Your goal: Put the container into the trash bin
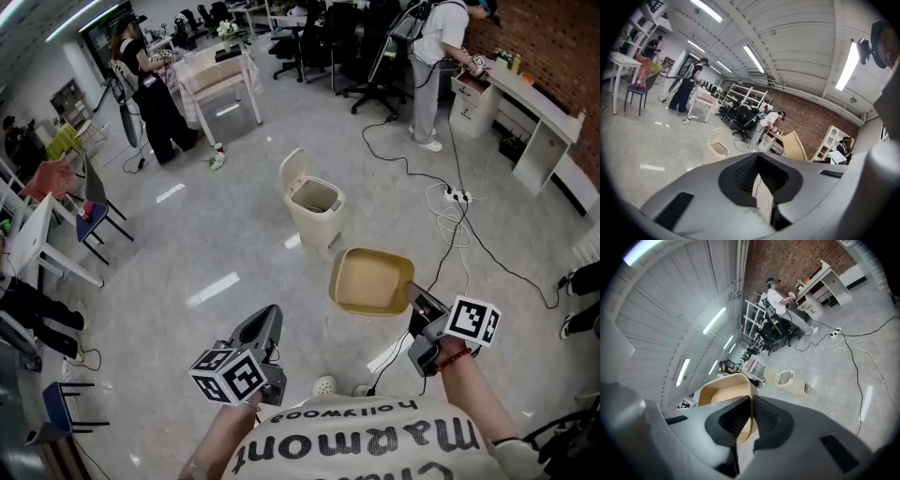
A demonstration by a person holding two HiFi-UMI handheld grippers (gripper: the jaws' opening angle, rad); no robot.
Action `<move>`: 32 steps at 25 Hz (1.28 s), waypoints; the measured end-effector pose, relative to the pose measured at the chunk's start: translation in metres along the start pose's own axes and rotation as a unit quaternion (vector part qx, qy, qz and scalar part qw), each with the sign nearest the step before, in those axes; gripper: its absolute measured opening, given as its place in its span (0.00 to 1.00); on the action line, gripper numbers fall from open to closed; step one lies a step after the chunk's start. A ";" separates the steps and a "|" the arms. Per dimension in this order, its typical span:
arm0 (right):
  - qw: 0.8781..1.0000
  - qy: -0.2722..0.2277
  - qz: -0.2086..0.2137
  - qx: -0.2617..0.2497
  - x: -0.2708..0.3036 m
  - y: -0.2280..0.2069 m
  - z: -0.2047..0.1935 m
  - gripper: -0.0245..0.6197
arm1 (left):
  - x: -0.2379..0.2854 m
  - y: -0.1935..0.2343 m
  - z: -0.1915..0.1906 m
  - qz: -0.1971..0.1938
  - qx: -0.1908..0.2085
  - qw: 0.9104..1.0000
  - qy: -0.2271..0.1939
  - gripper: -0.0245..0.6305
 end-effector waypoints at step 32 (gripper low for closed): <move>0.994 -0.105 -0.023 -0.002 0.053 0.046 0.012 0.07 | 0.020 0.083 0.046 -0.055 -0.001 0.998 0.010 0.04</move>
Point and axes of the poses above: the fingertips, and each gripper's own axes: x forward along the fingers, y to its left, z out of its top, the point moved 3 cm from there along -x, backward along the fingers, and after that the axes turned 7 degrees about -y, right-handed, at the moved point
